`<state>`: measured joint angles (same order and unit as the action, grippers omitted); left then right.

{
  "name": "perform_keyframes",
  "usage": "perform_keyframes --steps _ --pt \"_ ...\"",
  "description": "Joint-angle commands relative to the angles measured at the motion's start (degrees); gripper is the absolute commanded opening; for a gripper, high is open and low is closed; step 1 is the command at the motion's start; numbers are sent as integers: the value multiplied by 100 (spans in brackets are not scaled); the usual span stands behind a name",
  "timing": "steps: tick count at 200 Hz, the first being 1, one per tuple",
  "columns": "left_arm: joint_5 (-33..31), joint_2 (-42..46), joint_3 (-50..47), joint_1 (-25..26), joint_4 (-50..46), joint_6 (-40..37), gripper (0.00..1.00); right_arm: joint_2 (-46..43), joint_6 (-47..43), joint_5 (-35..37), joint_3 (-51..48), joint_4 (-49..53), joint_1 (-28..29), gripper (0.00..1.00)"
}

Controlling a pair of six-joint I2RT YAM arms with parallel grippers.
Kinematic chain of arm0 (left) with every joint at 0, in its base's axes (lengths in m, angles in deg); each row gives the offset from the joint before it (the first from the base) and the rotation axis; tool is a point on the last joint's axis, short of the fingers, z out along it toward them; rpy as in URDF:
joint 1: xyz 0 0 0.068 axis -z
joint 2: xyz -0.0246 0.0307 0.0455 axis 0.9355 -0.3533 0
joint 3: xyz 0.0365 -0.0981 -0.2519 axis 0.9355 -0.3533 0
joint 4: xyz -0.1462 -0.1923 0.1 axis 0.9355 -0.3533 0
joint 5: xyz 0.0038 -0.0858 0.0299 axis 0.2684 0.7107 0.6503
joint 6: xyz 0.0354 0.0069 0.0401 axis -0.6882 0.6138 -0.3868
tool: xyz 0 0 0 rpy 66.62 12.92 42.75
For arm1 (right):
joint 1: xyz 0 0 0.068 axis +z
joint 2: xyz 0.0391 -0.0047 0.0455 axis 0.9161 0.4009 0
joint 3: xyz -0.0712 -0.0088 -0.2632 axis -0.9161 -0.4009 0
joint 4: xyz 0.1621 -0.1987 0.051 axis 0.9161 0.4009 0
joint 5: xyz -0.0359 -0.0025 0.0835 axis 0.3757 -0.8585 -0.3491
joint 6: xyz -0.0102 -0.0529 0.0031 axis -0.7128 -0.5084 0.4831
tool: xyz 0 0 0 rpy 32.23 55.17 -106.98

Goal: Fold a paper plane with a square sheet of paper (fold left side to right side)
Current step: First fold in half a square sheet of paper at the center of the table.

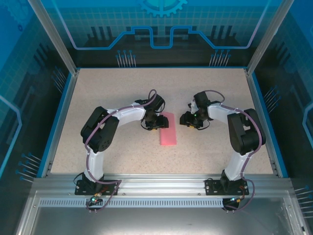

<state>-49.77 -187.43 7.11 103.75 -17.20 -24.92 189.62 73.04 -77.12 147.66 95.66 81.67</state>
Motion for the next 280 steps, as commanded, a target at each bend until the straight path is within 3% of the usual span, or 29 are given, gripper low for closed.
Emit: perform_keyframes --steps 1,280 --pt "65 -206 141 118 -138 -112 60 119 -75 5 53 244 -11 50" --pt "-8 -400 282 171 -318 -205 61 -53 -58 -59 74 255 42 50"
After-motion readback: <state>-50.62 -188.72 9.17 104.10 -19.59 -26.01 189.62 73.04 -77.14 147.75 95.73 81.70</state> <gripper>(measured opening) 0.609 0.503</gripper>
